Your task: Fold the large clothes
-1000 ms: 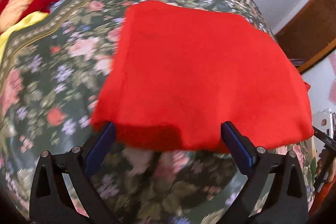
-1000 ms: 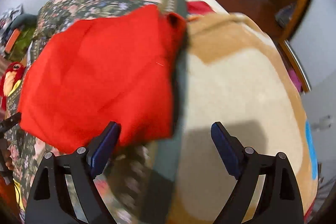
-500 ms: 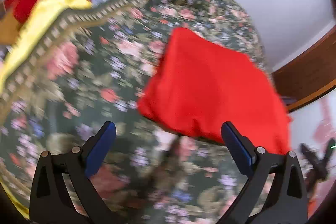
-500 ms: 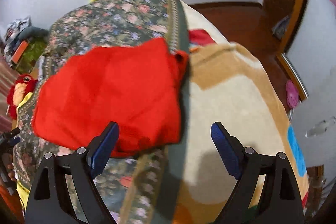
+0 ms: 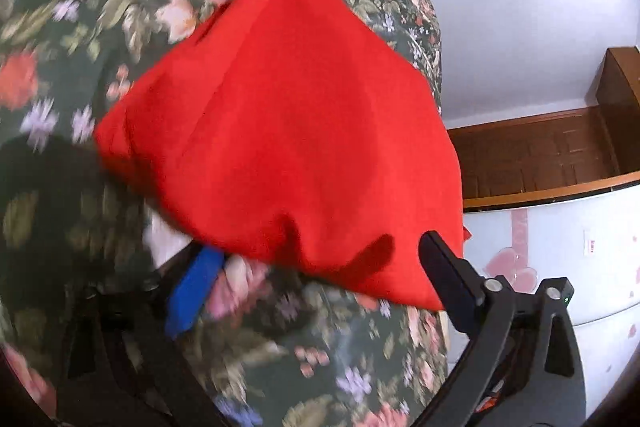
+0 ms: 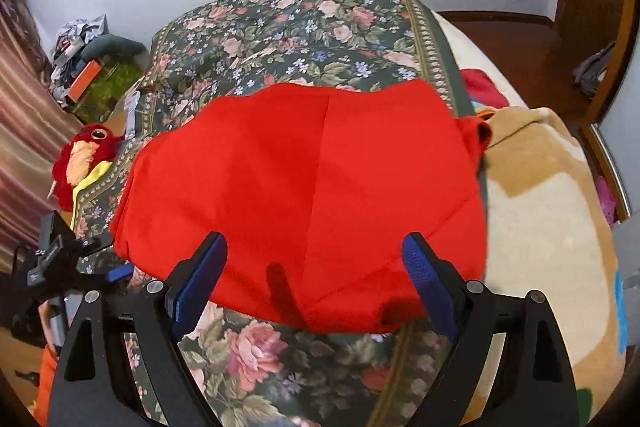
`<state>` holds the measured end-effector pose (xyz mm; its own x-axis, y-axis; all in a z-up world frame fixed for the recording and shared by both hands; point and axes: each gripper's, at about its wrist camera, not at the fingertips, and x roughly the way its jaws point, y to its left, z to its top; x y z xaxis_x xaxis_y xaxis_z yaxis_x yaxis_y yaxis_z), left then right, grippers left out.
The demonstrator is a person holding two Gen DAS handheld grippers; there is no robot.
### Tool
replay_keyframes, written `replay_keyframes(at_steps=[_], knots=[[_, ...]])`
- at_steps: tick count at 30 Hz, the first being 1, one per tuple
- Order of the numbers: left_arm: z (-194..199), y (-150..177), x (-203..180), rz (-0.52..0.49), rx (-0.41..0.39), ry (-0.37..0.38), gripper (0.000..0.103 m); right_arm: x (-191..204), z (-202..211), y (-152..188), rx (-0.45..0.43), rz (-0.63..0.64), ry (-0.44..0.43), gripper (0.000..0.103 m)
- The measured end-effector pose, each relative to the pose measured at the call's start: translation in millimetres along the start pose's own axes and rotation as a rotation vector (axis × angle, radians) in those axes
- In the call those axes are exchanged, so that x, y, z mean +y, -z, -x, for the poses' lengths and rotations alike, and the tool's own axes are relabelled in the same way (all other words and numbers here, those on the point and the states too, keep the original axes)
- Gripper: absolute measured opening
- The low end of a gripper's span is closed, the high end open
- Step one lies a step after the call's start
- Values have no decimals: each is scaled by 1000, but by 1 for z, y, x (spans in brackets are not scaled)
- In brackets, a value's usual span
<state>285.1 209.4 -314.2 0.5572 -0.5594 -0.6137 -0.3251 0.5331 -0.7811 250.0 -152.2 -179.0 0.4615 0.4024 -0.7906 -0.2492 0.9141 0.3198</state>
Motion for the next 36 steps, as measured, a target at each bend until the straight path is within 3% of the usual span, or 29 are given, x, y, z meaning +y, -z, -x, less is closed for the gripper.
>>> replay_keyframes(at_steps=[3,6,12,14,15,16,19,24,28,36], knots=[[-12,-13,1,-21,-13,4,84,1,-10,-2,25,5,15,87],[-23,-26,-2,-27,-38,23,84,1,-14,-3,34,17,34,87],[-39,-49,3,80,-106,104,84,3,-25,-6,69,15,35,87],[-40,-54,3,106,-141,104,70,8,-25,-7,73,30,38,87],[-41,-57,5,125,-150,67,49,11,-24,-8,73,40,38,87],[-44,-59,8,159,-144,42,37,14,-24,-9,72,50,39,87],[-40,-60,15,263,-149,93,20,24,-23,-12,68,81,49,87],[1,-60,-24,111,-273,-40,8,46,-22,-21,62,122,58,87],[41,-56,-49,60,-348,-10,7,80,-28,-31,77,196,19,87],[106,-34,-102,-173,-527,-178,7,155,-73,-29,188,319,-125,87]])
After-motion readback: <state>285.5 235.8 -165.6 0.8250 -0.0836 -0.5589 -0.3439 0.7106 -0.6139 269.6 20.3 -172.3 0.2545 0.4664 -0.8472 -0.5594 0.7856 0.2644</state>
